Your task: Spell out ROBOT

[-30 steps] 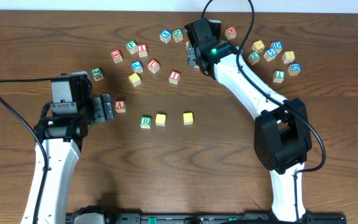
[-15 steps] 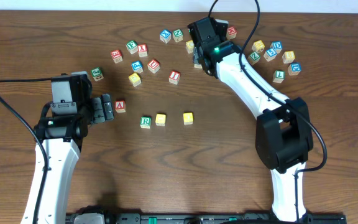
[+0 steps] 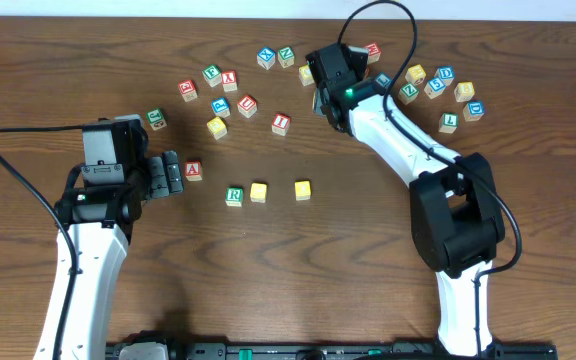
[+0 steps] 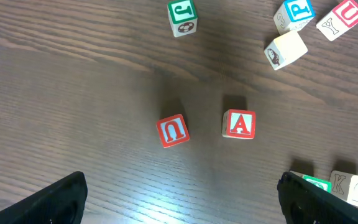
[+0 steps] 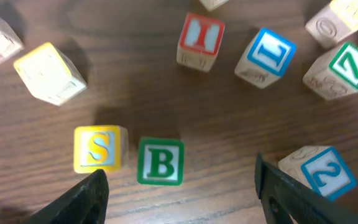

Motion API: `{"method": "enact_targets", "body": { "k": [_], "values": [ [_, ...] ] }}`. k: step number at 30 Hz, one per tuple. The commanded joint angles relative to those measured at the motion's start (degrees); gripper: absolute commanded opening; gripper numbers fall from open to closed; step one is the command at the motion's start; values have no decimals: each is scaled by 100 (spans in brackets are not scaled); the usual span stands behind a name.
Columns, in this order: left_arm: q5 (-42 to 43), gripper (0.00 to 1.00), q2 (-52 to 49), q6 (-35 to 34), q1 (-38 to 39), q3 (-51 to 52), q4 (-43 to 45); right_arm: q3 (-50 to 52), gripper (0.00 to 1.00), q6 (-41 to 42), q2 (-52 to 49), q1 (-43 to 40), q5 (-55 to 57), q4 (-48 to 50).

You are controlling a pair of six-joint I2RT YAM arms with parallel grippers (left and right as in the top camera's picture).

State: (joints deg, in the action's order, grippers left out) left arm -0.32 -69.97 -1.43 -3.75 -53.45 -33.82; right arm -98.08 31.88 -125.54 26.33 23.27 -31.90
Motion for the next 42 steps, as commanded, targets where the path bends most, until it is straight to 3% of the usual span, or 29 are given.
{"method": "enact_targets", "body": {
  "k": [1,42],
  "values": [
    [-11,96,-2,33,-26,-164,9,83,71,85,164,-9,-7,22],
    [-11,96,-2,35,-26,-164,9,129,68,68,-116,-85,-92,28]
  ]
}}
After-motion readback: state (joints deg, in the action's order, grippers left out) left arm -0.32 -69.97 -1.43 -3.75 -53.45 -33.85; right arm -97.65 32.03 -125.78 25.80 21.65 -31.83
